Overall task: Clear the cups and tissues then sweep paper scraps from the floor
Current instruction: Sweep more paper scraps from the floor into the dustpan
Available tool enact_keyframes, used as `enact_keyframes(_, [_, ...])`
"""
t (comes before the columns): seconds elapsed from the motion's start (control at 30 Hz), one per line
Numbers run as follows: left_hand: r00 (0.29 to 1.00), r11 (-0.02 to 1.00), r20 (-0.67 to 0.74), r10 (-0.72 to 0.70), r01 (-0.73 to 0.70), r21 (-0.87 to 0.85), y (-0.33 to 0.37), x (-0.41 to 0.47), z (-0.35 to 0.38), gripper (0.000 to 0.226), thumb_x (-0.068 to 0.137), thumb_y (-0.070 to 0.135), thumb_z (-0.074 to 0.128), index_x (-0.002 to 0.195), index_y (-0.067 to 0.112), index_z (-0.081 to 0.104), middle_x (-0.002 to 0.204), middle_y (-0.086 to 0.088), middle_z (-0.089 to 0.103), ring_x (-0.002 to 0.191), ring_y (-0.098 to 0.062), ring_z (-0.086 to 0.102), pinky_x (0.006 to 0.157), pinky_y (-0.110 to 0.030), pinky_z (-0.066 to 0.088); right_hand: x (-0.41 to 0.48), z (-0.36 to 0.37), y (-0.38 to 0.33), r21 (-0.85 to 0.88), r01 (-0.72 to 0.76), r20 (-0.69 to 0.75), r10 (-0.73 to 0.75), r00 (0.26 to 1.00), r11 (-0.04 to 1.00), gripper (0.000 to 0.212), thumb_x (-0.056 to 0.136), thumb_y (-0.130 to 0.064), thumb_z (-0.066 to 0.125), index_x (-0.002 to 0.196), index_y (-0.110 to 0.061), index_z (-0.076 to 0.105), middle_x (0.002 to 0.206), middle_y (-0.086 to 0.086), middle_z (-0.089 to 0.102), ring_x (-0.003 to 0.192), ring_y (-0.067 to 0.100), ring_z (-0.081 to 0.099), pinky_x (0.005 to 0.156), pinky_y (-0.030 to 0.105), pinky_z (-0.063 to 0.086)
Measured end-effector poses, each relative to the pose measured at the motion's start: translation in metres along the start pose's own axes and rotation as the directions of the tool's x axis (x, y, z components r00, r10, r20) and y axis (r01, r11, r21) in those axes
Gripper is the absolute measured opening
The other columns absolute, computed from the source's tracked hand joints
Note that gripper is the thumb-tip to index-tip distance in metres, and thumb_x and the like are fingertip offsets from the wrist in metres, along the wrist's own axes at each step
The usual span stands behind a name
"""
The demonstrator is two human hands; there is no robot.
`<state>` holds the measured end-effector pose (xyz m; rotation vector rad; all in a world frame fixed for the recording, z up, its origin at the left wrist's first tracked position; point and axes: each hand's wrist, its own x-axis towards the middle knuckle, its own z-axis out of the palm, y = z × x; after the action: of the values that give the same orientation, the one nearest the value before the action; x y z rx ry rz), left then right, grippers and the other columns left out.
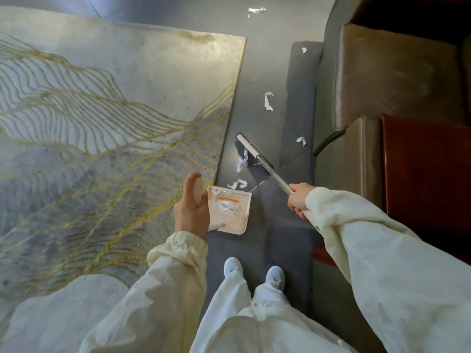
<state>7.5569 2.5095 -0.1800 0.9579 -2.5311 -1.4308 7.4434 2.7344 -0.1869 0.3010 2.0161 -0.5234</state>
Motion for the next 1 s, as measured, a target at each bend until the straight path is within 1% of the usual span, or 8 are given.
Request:
enact_keyframes(0.1, [1.0,1.0,0.022,0.012,-0.012,0.016,0.004,0.023,-0.005,0.035,0.094,0.018,0.05,0.113,0.047,0.044,0.075,0.001,0.055,0.059,-0.02,0.059,0.052,-0.037,0.051,0.009,0.013,-0.014,-0.106,0.025,0.043,-0.02,0.999,0.994,0.056,0.088,-0.003,0.042,0.142,-0.017,0.035,0.078,0.011,0.053,0.065,0.024,0.048,0.054,0.027,0.04])
enact_keyframes(0.23, [1.0,1.0,0.017,0.019,-0.02,0.025,0.011,0.042,-0.009,0.034,0.094,0.018,0.051,0.113,0.045,0.045,0.081,-0.004,0.056,0.061,-0.022,0.058,0.055,-0.039,0.053,-0.014,0.037,-0.029,-0.252,0.062,0.163,-0.021,0.986,0.966,0.057,0.088,-0.004,0.043,0.143,-0.014,0.034,0.08,0.011,0.056,0.064,0.023,0.052,0.056,0.028,0.044])
enact_keyframes(0.33, [0.999,1.0,0.038,0.005,-0.005,-0.002,0.015,0.043,-0.011,0.036,0.093,0.018,0.052,0.11,0.049,0.044,0.074,0.0,0.056,0.06,-0.024,0.058,0.057,-0.045,0.055,-0.045,0.039,-0.024,-0.056,-0.057,0.322,0.072,0.944,0.997,0.068,0.089,0.001,0.042,0.149,-0.027,0.025,0.067,0.006,0.047,0.047,0.013,0.04,0.042,0.019,0.038])
enact_keyframes(0.43, [0.998,1.0,0.056,-0.006,0.007,-0.014,0.016,0.038,-0.011,0.038,0.093,0.018,0.053,0.111,0.051,0.044,0.072,0.003,0.055,0.059,-0.023,0.058,0.057,-0.049,0.056,-0.074,0.027,-0.011,0.101,-0.105,0.35,0.064,0.935,0.989,0.076,0.088,0.003,0.044,0.149,-0.035,0.02,0.058,0.003,0.042,0.035,0.006,0.035,0.035,0.015,0.035])
enact_keyframes(0.63, [1.0,0.998,0.026,-0.01,0.012,-0.057,0.03,0.039,-0.004,0.036,0.092,0.02,0.053,0.112,0.048,0.045,0.08,-0.002,0.058,0.069,-0.029,0.059,0.067,-0.054,0.055,-0.099,-0.01,0.007,0.288,-0.127,0.301,0.036,0.953,0.949,0.074,0.089,0.001,0.047,0.148,-0.036,0.022,0.064,0.008,0.049,0.035,0.005,0.041,0.037,0.016,0.039])
enact_keyframes(0.7, [0.999,0.999,0.038,0.023,-0.022,-0.043,0.038,0.044,0.003,0.036,0.092,0.02,0.052,0.111,0.05,0.045,0.077,0.0,0.057,0.064,-0.026,0.058,0.062,-0.051,0.056,-0.093,-0.027,0.007,0.326,-0.128,0.268,0.039,0.963,0.937,0.073,0.089,0.0,0.048,0.148,-0.036,0.024,0.065,0.009,0.052,0.038,0.006,0.041,0.037,0.017,0.04])
enact_keyframes(0.87, [0.993,0.993,0.054,0.108,-0.106,-0.043,0.067,0.075,0.029,0.036,0.091,0.022,0.051,0.109,0.053,0.044,0.071,0.008,0.054,0.057,-0.022,0.055,0.056,-0.044,0.052,-0.056,-0.088,-0.001,0.454,-0.114,0.171,0.039,0.985,0.884,0.072,0.089,0.003,0.046,0.147,-0.035,0.026,0.045,0.005,0.047,0.035,0.007,0.039,0.033,0.017,0.037])
enact_keyframes(1.0, [0.981,0.984,0.083,0.176,-0.175,-0.014,0.105,0.113,0.069,0.034,0.087,0.027,0.05,0.107,0.054,0.043,0.067,0.008,0.054,0.052,-0.013,0.054,0.047,-0.032,0.049,-0.019,-0.144,-0.015,0.494,-0.063,0.094,0.018,0.995,0.867,0.073,0.089,0.005,0.044,0.148,-0.033,0.024,0.059,0.006,0.044,0.04,0.009,0.038,0.034,0.016,0.035])
